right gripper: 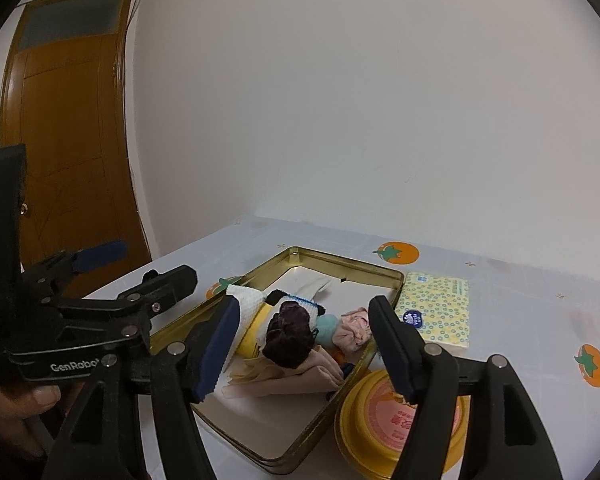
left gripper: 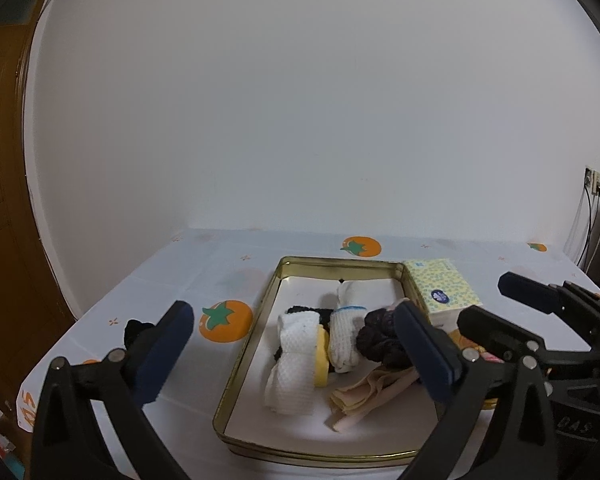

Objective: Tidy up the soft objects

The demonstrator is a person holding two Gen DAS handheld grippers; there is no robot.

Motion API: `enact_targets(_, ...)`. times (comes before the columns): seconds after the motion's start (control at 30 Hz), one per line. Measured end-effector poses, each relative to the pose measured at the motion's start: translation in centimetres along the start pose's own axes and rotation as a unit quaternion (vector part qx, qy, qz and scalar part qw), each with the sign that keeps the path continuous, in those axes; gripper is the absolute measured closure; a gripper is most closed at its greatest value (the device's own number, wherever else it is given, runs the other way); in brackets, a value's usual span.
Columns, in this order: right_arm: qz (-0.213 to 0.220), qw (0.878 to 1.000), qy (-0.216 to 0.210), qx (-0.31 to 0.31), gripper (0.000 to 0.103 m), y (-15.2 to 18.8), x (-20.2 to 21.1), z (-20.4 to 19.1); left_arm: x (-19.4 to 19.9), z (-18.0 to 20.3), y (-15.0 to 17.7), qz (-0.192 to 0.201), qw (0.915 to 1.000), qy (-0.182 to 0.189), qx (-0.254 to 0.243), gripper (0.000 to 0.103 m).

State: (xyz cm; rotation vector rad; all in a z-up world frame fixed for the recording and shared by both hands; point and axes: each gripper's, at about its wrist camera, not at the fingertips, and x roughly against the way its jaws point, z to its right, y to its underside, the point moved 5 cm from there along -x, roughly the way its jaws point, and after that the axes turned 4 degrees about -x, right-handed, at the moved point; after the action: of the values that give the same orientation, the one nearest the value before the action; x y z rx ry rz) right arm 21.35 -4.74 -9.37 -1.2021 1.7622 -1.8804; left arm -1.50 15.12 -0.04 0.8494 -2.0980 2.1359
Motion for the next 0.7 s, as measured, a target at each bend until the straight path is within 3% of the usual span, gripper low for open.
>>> enact_targets(0.7, 0.014, 1.0, 0.003, -0.017, 0.034, -0.4, 1.3, 1.0, 0.1, 0.9, -0.1, -0.009, 0.9999, -0.001, -0.012, 0.001)
